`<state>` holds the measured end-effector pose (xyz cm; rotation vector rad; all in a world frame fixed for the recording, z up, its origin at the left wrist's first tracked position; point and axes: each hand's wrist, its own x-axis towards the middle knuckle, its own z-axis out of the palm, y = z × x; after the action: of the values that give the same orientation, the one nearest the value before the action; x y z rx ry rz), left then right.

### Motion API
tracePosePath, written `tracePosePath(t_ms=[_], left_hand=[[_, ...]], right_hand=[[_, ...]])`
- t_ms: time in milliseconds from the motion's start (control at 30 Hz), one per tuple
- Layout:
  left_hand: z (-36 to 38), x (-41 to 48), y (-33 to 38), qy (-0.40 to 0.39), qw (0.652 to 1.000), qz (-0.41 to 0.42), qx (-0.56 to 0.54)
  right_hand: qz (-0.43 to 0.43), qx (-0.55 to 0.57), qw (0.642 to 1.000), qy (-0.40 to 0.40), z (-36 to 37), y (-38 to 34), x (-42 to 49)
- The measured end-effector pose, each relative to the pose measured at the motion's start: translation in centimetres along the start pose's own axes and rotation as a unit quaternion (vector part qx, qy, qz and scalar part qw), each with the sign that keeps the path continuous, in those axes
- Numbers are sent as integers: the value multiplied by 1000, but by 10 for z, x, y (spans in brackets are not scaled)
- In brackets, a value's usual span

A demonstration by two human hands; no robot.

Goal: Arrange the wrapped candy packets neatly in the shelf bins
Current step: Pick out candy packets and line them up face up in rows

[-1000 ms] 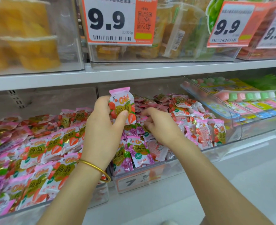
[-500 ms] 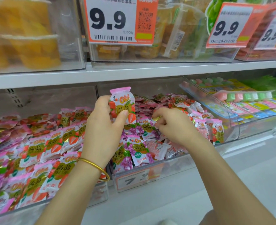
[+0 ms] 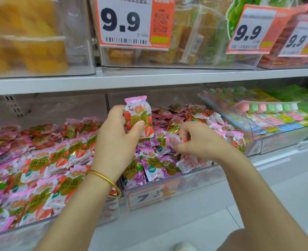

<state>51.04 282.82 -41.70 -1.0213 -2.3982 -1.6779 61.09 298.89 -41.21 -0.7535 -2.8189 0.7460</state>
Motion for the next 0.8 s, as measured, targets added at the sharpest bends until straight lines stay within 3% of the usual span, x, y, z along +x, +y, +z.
tracePosePath(t_ms=[100, 200, 433, 567, 667, 800], left_hand=[[1, 0, 2, -8, 1000, -9, -1], [1, -1, 4, -20, 1000, -18, -10], [-3, -2, 8, -52, 998, -19, -12], [-7, -1, 10, -70, 995, -24, -62], [-9, -2, 11, -93, 992, -32, -73], [-5, -2, 10, -69, 997, -24, -14]], right_hand=[[-6, 172, 984, 51, -5, -1, -2], [1, 403, 915, 14, 2, -14, -1], [24, 545, 838, 32, 20, -38, 6], [-27, 458, 884, 93, 26, -37, 8], [-45, 449, 885, 116, 24, -36, 4], [-64, 430, 894, 112, 11, -31, -3]])
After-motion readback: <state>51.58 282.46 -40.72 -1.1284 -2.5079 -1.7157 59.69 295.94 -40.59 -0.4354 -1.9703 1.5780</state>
